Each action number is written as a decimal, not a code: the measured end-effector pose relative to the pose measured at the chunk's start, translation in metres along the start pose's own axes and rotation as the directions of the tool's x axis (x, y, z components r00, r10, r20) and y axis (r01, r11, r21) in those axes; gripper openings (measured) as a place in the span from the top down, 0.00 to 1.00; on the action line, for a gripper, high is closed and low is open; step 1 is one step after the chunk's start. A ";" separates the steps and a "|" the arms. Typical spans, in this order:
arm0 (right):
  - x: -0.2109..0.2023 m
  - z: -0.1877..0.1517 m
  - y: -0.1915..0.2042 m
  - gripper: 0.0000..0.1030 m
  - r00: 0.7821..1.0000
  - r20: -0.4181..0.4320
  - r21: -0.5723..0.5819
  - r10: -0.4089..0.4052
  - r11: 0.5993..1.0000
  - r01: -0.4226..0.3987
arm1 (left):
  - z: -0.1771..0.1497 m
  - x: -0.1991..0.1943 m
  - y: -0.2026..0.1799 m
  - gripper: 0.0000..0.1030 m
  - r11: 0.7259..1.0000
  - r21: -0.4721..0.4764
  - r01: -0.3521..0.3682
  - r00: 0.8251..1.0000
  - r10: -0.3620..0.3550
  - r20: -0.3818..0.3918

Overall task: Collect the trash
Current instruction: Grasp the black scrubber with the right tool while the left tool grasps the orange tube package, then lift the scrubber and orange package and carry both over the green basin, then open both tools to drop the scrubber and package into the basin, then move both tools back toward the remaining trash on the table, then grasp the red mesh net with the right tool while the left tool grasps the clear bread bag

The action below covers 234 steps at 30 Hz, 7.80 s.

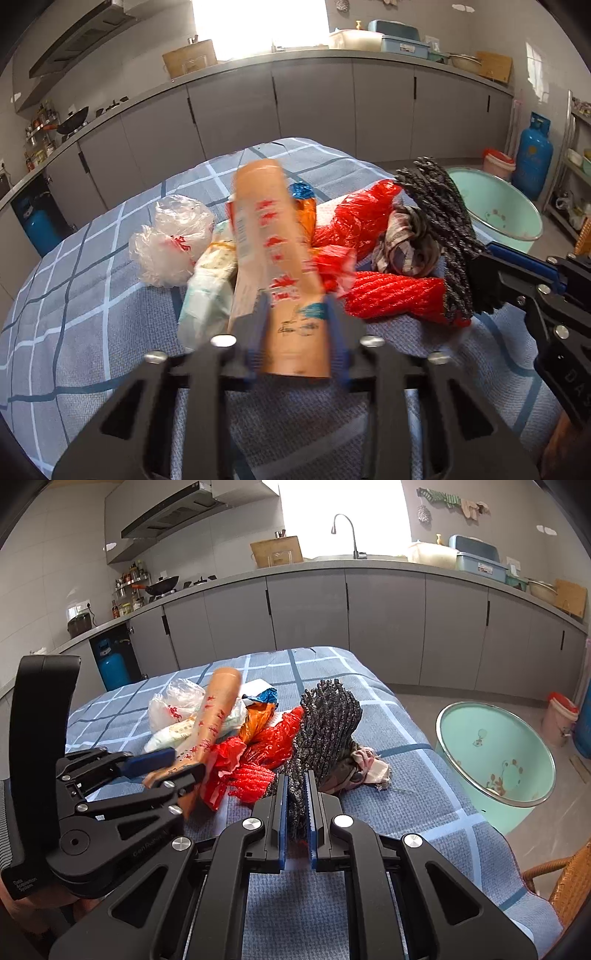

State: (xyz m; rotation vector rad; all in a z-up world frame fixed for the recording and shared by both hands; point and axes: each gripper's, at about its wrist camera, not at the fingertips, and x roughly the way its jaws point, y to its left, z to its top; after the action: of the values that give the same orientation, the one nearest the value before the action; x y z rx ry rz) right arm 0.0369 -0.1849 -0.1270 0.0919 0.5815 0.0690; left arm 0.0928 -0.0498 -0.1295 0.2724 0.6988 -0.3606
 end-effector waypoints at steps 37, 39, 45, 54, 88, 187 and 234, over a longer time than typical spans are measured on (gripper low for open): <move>-0.018 0.014 -0.043 0.90 0.994 0.077 0.073 -0.080 0.995 0.075 | 0.062 -0.051 -0.051 0.92 0.996 0.086 0.030 0.969 -0.050 0.242; -0.019 0.016 -0.051 0.90 0.992 0.082 0.084 -0.092 0.993 0.085 | 0.069 -0.050 -0.055 0.92 0.995 0.090 0.041 0.967 -0.063 0.247; -0.021 0.020 -0.074 0.90 0.987 0.093 0.118 -0.134 0.985 0.122 | 0.085 -0.042 -0.073 0.92 0.991 0.114 0.076 0.961 -0.103 0.255; -0.022 0.022 -0.106 0.90 0.978 0.090 0.162 -0.188 0.972 0.172 | 0.102 -0.030 -0.103 0.92 0.979 0.154 0.132 0.951 -0.169 0.258; 0.025 0.017 -0.233 0.90 0.942 -0.031 0.226 -0.334 0.916 0.332 | 0.131 0.077 -0.204 0.91 0.914 0.223 0.340 0.926 -0.367 0.093; 0.020 0.005 -0.028 0.39 0.998 -0.010 0.031 -0.069 0.997 0.069 | 0.016 -0.010 0.072 0.07 0.977 -0.117 -0.177 0.984 0.180 0.014; 0.027 -0.014 0.005 0.82 0.995 -0.096 -0.092 0.028 0.995 -0.037 | 0.000 -0.001 0.062 0.76 0.990 -0.129 -0.063 0.998 0.058 -0.039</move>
State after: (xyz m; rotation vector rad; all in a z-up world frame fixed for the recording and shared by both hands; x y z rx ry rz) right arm 0.0514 -0.1764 -0.1533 0.0068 0.6705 0.1326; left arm 0.1169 0.0065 -0.1213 0.1761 0.7438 -0.2514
